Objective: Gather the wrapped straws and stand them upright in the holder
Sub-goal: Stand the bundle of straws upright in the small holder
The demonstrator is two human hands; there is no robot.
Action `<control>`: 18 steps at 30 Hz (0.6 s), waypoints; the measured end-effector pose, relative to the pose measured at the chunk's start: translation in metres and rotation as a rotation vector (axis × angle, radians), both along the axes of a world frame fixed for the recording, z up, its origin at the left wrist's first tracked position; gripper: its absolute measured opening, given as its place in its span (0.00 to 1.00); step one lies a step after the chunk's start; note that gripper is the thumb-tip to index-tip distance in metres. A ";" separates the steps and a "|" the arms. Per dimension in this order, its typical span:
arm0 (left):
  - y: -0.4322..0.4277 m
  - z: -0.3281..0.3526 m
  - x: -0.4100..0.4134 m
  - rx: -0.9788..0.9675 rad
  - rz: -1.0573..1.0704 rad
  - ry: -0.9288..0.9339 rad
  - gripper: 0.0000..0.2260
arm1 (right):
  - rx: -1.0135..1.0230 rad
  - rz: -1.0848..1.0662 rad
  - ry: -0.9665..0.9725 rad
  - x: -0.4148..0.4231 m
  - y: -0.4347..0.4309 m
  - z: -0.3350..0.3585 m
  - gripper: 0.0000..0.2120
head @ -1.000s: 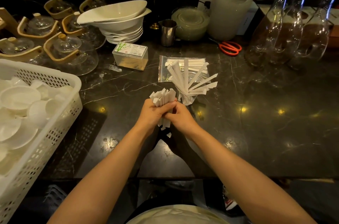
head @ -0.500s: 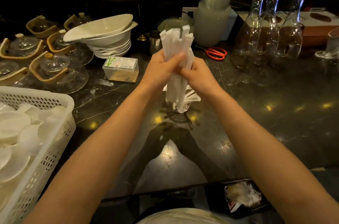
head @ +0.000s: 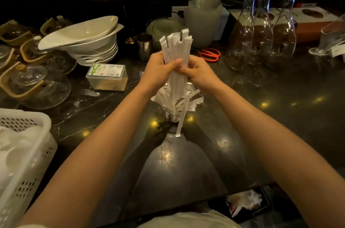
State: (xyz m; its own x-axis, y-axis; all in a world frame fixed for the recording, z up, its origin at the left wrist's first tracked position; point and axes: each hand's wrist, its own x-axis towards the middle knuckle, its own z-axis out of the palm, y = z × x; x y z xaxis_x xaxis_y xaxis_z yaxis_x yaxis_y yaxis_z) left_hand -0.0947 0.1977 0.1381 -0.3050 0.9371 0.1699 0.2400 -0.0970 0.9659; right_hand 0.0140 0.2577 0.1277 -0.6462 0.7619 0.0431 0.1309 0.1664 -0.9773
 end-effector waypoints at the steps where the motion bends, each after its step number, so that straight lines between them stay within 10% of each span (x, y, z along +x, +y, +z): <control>1: 0.002 -0.002 0.001 -0.004 0.006 0.009 0.13 | -0.010 0.019 -0.005 0.000 0.003 -0.003 0.14; 18: -0.004 -0.035 -0.010 -0.067 0.029 0.094 0.05 | -0.063 0.183 -0.177 0.007 0.018 -0.020 0.05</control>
